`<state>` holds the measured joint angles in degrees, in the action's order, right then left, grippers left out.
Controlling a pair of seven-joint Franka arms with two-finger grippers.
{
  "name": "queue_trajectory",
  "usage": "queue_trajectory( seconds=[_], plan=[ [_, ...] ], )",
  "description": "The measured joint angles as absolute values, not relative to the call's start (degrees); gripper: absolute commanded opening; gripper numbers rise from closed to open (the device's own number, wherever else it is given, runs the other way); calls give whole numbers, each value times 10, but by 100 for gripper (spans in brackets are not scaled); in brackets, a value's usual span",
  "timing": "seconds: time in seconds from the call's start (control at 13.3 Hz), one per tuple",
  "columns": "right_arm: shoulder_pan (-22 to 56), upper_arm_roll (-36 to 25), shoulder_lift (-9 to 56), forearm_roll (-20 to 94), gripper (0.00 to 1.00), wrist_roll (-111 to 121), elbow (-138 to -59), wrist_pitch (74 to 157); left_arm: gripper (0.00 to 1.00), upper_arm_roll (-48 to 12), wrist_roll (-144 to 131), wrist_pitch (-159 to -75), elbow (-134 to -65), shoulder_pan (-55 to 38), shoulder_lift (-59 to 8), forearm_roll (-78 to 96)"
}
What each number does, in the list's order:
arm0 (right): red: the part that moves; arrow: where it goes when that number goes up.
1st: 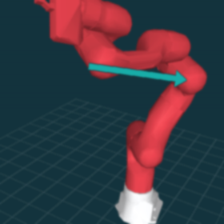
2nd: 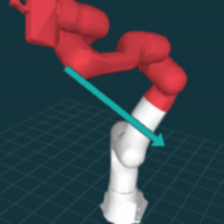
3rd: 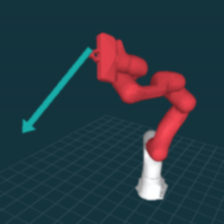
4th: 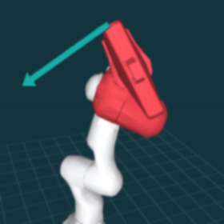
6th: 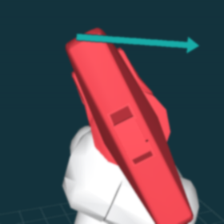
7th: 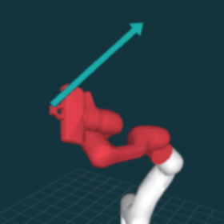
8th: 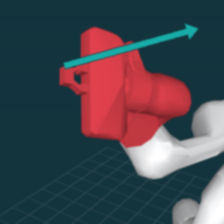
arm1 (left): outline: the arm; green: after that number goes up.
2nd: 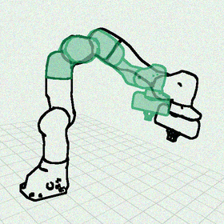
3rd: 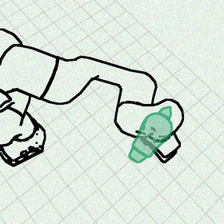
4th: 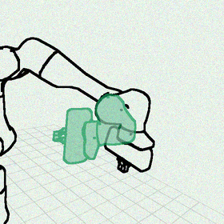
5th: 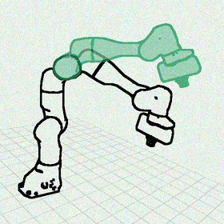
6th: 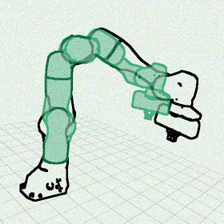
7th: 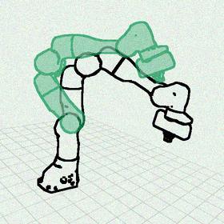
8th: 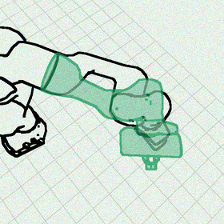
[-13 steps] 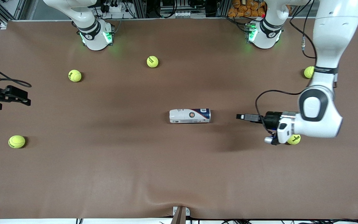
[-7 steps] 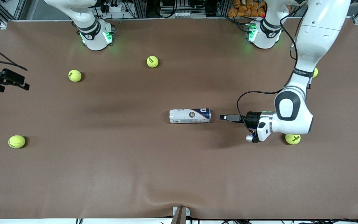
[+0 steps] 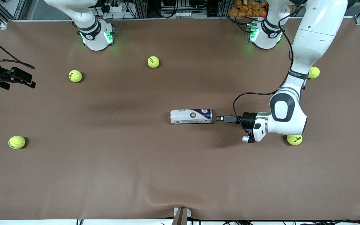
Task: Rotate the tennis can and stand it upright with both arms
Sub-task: 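Grasp the open end of the can with the left gripper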
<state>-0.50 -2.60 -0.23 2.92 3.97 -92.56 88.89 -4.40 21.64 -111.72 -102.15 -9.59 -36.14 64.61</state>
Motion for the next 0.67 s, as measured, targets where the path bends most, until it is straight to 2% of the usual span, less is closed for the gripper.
queue_trajectory(
  seconds=[0.67],
  plan=[
    [-5, -27, -5, 27, 100, 39, -927, 883, 100, -51, 255, -1152, -1050, -122, -376, 708]
  ],
)
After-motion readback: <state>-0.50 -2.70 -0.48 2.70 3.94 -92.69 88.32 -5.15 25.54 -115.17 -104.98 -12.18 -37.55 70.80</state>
